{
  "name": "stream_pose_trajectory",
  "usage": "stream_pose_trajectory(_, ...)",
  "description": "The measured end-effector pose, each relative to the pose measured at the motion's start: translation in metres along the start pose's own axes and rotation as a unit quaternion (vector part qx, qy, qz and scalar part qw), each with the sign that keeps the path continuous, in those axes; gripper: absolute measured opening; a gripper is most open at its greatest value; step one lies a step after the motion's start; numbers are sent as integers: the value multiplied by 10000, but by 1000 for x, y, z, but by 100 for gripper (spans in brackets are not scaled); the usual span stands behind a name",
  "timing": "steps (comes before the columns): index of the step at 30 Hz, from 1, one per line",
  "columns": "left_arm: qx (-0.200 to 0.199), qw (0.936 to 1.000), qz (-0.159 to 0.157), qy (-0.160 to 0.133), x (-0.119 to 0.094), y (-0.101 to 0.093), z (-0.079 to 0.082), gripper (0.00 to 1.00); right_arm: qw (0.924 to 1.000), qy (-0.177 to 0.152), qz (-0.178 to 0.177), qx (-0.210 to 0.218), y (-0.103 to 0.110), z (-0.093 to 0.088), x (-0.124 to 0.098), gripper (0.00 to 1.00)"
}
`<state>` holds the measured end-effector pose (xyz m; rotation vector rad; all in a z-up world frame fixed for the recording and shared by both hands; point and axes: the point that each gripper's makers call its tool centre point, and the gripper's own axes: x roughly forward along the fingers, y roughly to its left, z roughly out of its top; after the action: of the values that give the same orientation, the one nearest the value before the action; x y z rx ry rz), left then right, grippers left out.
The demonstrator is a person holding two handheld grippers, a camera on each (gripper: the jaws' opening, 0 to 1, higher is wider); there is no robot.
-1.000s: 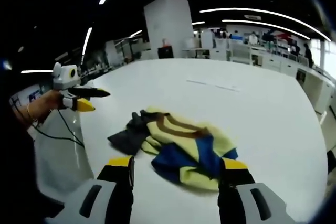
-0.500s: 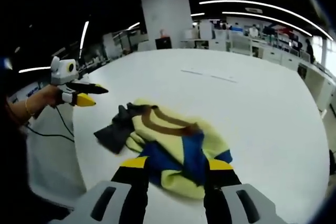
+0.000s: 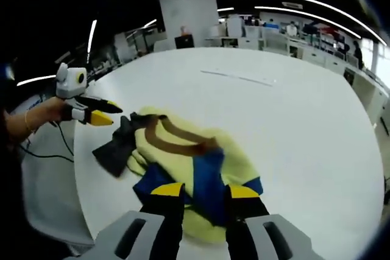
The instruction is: Fold the garment on the visible template until the final outline fits inside the template.
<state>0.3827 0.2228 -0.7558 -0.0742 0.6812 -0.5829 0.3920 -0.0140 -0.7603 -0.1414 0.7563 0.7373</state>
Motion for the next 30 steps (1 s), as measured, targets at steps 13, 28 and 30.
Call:
stream_pose_trajectory(13,-238,9992,-58,324,19,1,-18,23,9997,200,-44,-98,-3,-8,7,16)
stream_pose_trajectory(28,-93,9995,163,250,16,8,-12,0,9990,182,4,403,-10,-11,2,0)
stream_pose_trajectory(30,-78,9995,157,266,16,8,-13,0,9985,221,30,499,-11,-13,2,0)
